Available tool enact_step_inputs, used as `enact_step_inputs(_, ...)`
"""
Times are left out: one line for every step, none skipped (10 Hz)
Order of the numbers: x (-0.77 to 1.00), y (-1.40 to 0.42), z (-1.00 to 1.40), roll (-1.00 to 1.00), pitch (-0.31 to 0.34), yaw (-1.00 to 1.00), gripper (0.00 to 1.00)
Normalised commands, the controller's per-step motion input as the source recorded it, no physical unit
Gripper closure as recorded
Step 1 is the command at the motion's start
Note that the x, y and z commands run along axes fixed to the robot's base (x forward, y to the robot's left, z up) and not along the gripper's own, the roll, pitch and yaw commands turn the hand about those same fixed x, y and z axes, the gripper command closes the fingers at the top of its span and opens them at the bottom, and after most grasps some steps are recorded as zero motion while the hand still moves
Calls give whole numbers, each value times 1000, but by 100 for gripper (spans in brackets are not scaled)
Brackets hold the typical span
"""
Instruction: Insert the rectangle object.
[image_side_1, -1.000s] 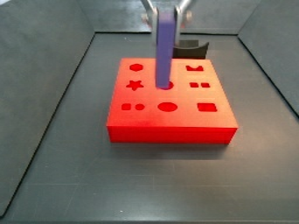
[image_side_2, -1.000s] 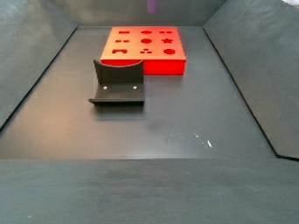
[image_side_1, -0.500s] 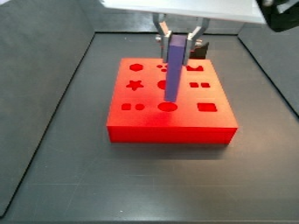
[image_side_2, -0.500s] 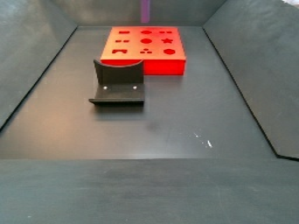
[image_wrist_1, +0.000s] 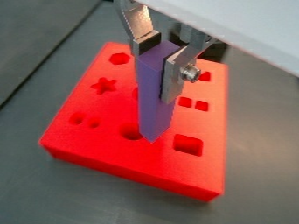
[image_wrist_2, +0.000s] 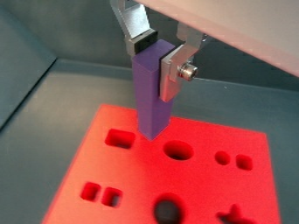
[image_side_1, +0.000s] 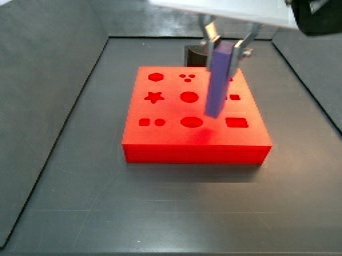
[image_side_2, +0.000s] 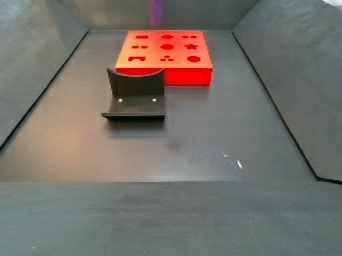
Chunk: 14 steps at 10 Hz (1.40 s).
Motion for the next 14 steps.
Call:
enact_step_inputs(200, 0, 123, -140, 0, -929, 100)
enact_step_inputs(140, 0, 14, -90, 0, -980, 100)
enact_step_inputs(77, 0, 0, -33, 0, -1000, 100)
enact_step_inputs(34, 0, -80, 0, 0, -1000, 100)
enact_step_inputs(34, 0, -74, 0, 0, -1000, 100)
enact_step_inputs(129, 0, -34, -6, 0, -989, 100)
enact_step_inputs(306, 0, -66, 0, 0, -829, 100)
enact_step_inputs(511, 0, -91, 0, 0, -640, 100)
enact_step_inputs(586, 0, -97, 0, 0, -571, 100)
enact_step_inputs(626, 0, -123, 0, 0, -531, 100)
enact_step_inputs(480, 0, -277, 67, 0, -620, 100)
enact_step_inputs(174, 11, -220, 80, 19, -811, 100)
enact_step_inputs(189, 0, -111, 67, 30, -783, 100)
enact_step_inputs(226, 0, -109, 60, 0, -789, 100)
